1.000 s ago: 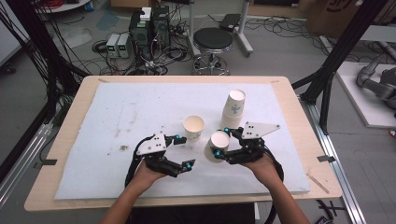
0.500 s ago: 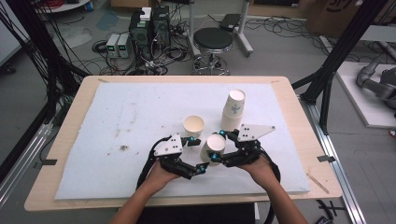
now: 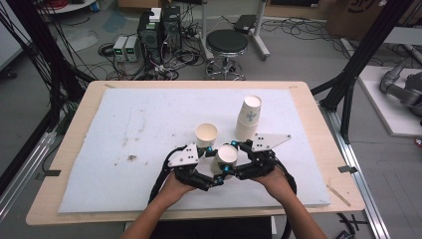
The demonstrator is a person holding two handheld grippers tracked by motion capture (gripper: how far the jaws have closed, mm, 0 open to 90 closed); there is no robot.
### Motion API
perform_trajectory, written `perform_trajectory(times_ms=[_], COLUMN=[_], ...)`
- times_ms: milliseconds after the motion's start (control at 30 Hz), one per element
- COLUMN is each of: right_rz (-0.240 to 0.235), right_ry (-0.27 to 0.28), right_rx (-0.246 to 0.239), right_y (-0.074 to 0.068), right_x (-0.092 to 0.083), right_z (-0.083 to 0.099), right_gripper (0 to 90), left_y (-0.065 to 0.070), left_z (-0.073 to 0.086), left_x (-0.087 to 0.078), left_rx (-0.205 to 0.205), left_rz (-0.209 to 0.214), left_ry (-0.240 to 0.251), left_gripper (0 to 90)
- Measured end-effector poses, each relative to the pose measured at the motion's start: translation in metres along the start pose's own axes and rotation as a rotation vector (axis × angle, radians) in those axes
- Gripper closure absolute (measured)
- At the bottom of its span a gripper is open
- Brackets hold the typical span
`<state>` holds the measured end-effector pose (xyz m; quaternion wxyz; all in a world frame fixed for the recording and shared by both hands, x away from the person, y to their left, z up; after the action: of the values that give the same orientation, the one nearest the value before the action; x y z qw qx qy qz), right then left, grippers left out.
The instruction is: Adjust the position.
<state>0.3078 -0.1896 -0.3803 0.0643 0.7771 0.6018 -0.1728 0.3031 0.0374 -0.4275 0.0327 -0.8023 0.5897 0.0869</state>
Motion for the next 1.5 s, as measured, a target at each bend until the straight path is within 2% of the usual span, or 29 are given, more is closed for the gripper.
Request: perform_trajectory(times_ms=[100, 333, 367, 433, 467, 600, 700, 767, 833, 900, 967, 1033, 1133, 1267, 1500], right_rz=[-0.015, -0.021, -0.018, -0.002, 0.005, -0.008, 0.0, -0.014, -0.038, -0.038, -0.037, -0.033, -0.05, -0.08, -0.079], right_ry=[0.008, 0.003, 0.008, 0.017, 0.02, 0.031, 0.01, -0.003, -0.009, -0.024, -0.043, -0.068, -0.101, -0.159, -0.207], right_rx=[0.019, 0.022, 0.024, 0.051, 0.059, 0.039, 0.002, -0.024, -0.043, -0.056, -0.074, -0.096, -0.124, -0.169, -0.208], right_y=[0.0, 0.0, 0.0, 0.0, 0.0, -0.001, -0.003, -0.004, -0.006, -0.007, -0.007, -0.006, -0.007, -0.009, -0.009], right_x=[0.001, 0.002, 0.002, 0.004, 0.004, 0.003, 0.004, 0.004, 0.005, 0.006, 0.008, 0.012, 0.016, 0.022, 0.024], right_z=[0.001, 0.002, 0.002, 0.002, 0.002, 0.0, -0.002, -0.003, -0.004, -0.004, -0.004, -0.004, -0.006, -0.01, -0.011], right_gripper=[35.0, 34.5, 32.9, 17.5, 15.9, 15.8, 15.8, 15.9, 15.9, 15.9, 15.9, 15.9, 15.9, 16.0, 17.6], left_y=[0.001, 0.0, 0.0, 0.0, 0.0, -0.001, -0.001, -0.001, -0.002, -0.002, -0.002, -0.001, 0.0, -0.001, -0.003], left_z=[0.0, 0.0, -0.001, -0.001, -0.001, -0.003, -0.007, -0.011, -0.013, -0.015, -0.018, -0.022, -0.027, -0.033, -0.041], left_x=[0.0, -0.002, -0.002, -0.004, -0.004, -0.011, -0.016, -0.019, -0.022, -0.024, -0.026, -0.026, -0.027, -0.027, -0.029], left_rx=[0.007, 0.013, 0.013, 0.005, -0.001, 0.011, 0.032, 0.036, 0.043, 0.052, 0.07, 0.096, 0.124, 0.15, 0.189], left_rz=[0.01, 0.021, 0.021, 0.025, 0.025, 0.028, 0.026, 0.02, 0.024, 0.03, 0.04, 0.05, 0.056, 0.053, 0.076], left_ry=[0.005, -0.004, -0.007, -0.025, -0.035, -0.105, -0.154, -0.194, -0.25, -0.291, -0.348, -0.424, -0.501, -0.557, -0.634], left_gripper=[25.4, 31.2, 32.0, 32.4, 32.4, 32.6, 32.5, 32.5, 32.5, 32.6, 32.7, 32.8, 32.8, 32.9, 33.0])
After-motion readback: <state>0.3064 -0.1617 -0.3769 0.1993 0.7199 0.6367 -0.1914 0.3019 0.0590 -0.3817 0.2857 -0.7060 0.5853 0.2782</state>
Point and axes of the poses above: each handheld gripper's, and its own axes: x roughly forward along the jaws, z roughly out of its underside, y roughly to its right, the point moved 1 cm from there along x, roughly forward along the jaws, and after that the axes turned 2 degrees about -z, right-handed, at the moved point
